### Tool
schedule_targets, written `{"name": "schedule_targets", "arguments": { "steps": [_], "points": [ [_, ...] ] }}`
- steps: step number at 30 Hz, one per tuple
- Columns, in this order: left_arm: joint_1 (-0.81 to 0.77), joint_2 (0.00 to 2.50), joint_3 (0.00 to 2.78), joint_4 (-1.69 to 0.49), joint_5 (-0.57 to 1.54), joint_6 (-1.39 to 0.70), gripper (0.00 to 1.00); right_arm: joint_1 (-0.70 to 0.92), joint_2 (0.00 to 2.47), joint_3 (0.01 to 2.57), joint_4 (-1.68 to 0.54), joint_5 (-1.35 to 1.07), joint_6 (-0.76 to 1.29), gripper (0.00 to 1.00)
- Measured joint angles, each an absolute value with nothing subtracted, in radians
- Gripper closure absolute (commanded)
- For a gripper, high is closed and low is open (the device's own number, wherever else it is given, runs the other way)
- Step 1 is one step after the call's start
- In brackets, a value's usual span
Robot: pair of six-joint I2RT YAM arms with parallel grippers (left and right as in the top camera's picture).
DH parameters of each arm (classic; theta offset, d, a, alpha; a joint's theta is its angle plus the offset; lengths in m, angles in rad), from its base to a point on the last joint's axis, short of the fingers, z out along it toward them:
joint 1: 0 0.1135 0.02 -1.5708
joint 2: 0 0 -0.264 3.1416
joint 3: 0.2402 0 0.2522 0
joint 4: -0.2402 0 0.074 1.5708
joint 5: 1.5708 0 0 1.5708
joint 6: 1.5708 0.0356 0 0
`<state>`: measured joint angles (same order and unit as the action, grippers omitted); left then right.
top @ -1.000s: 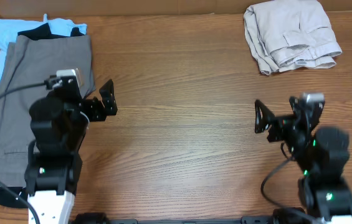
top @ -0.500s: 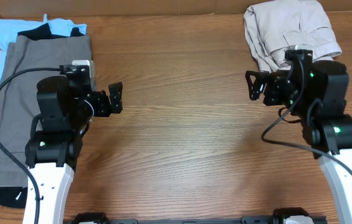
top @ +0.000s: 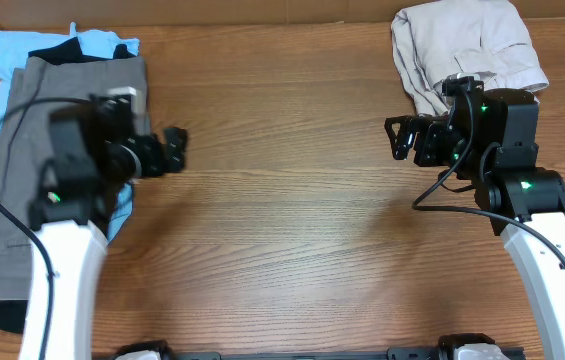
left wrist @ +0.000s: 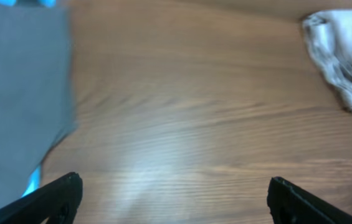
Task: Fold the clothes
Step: 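Move the left gripper over the grey shorts on the clothes pile, then grasp the grey shorts' edge with the left gripper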
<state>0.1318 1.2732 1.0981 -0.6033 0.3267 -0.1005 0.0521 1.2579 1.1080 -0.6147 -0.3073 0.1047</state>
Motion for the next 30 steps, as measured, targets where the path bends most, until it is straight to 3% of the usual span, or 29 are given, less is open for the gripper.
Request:
{"name": "schedule_targets", "arguments": {
  "steps": [7,13,30],
  "points": [
    [0.319,1.562,1.506,-0.896,0.324,-0.044,0.0,0.052,1.258,1.109,-0.626,-0.31,0.104,0.0],
    [0.425,1.789,1.772,-0.935,0.287,-0.018,0.04,0.052,1.258,1.109,-0.659,-0.31,0.104,0.0],
    [0.691,2.023,1.822,-0.867,0.091,0.031,0.15,0.052,1.258,1.109,-0.701,-0.31,0.104,0.0]
  ]
}}
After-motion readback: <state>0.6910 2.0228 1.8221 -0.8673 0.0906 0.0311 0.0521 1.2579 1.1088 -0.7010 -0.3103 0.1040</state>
